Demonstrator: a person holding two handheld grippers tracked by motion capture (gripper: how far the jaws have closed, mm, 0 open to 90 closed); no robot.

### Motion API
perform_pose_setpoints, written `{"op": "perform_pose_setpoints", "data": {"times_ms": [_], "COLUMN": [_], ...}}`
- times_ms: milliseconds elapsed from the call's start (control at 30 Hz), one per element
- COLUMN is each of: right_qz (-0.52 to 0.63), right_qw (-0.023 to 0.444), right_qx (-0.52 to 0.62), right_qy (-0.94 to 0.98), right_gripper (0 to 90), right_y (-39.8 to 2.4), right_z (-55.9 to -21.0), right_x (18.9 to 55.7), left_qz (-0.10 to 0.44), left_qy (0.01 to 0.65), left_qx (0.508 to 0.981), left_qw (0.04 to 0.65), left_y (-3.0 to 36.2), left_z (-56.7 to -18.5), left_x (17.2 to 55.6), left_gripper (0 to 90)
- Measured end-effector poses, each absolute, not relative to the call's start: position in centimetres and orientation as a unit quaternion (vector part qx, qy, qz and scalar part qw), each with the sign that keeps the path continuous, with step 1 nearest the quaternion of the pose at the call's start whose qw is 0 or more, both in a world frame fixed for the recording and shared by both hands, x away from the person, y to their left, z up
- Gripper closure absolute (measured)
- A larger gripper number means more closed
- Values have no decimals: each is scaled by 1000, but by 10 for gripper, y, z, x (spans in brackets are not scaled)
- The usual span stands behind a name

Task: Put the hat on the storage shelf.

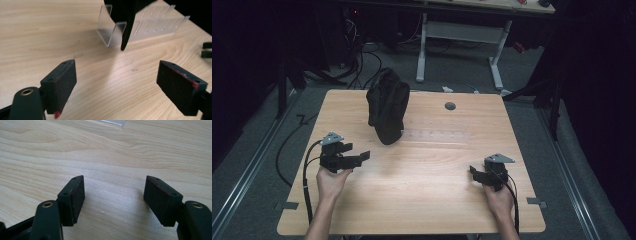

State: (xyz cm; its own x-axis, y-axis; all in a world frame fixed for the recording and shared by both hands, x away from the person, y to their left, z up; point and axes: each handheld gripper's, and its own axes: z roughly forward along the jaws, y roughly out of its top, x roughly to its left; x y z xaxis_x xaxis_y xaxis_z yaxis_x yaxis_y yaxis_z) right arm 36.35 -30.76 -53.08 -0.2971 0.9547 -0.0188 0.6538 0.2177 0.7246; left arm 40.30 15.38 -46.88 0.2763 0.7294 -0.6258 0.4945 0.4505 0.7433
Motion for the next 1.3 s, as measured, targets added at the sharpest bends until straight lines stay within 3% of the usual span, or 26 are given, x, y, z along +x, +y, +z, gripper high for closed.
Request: {"op": "perform_pose_setpoints", "data": {"times_ms": [600, 1133, 1300], "right_qz": [312, 312, 312], "right_qw": [241, 240, 241], "right_qx": [542, 543, 542], "right_qy": [742, 742, 742], "right_gripper": [336, 337, 337], "right_y": [-308, -307, -307], "right_z": [-531, -531, -531], "right_x": [364, 364, 364], "left_qz": [111, 210, 209], "left_qy": [613, 592, 595], "left_qx": [542, 570, 567], "left_qw": [564, 530, 530], "left_y": [144, 131, 131], "left_z": [-525, -548, -548], "left_x": [395, 392, 392], "left_gripper": [215, 223, 217]}}
